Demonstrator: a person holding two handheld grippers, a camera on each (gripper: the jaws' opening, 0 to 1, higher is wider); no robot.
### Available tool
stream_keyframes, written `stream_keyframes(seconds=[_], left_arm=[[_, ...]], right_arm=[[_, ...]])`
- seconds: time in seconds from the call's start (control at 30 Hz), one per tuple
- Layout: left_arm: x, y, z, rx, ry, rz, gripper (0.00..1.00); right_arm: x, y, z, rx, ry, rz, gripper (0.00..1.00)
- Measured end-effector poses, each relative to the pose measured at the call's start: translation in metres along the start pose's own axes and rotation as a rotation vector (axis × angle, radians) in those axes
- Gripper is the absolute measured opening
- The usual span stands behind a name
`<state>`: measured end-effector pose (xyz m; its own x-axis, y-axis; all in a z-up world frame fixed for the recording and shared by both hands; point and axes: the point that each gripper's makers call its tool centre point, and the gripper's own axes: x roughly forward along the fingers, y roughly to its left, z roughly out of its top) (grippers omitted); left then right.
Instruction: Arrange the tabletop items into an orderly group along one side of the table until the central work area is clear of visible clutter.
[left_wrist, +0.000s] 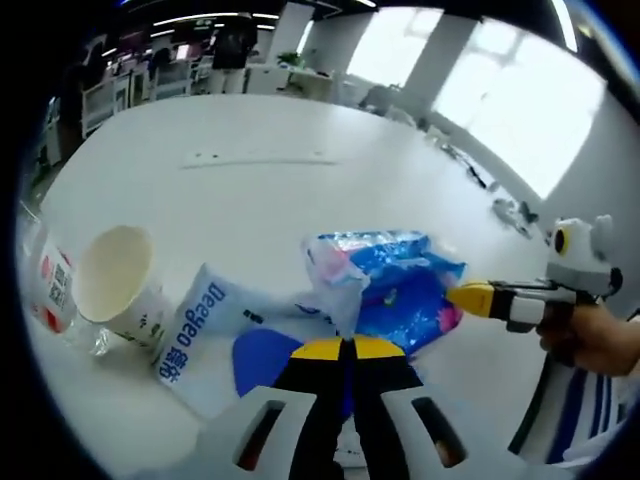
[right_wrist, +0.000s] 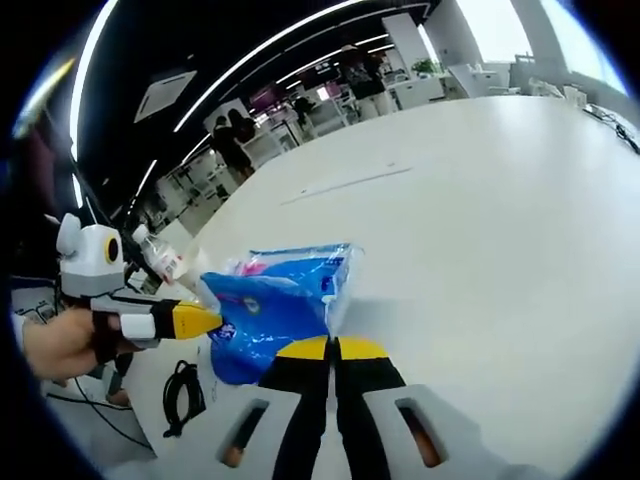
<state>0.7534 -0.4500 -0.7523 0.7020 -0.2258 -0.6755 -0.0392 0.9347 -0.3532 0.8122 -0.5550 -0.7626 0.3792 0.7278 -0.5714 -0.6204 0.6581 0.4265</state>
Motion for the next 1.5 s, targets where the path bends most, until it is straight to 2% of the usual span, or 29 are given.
stream_keyframes(seconds=[0.3,0.5,0.83,1.0,1.13,1.5], left_arm=[[0.018,-0.021,0.01,0.037,0.005,-0.033,0.0],[0.034,-0.031,0.015,0.052,0.018,-0.044,0.0],[0.052,-0.051,0.023,0.06,0.023,-0.053,0.0],[0.063,-0.052,0.023,0.066,0.033,-0.047,0.0],[0.07,-0.052,0.021,0.041,0.036,-0.042,0.0],[0.086,-0.063,0.016,0.023,0.05,-0.047,0.0]], right_arm=[[-0.013,-0.025,0.011,-0.034,-0.014,-0.013,0.0],[-0.019,-0.04,0.013,-0.017,-0.017,-0.025,0.0],[-0.02,-0.069,0.027,-0.008,-0.026,-0.04,0.0],[-0.017,-0.08,0.03,-0.008,-0.022,-0.041,0.0],[-0.012,-0.089,0.031,-0.008,-0.017,-0.043,0.0],[-0.011,-0.106,0.026,-0.005,0.01,-0.049,0.0]])
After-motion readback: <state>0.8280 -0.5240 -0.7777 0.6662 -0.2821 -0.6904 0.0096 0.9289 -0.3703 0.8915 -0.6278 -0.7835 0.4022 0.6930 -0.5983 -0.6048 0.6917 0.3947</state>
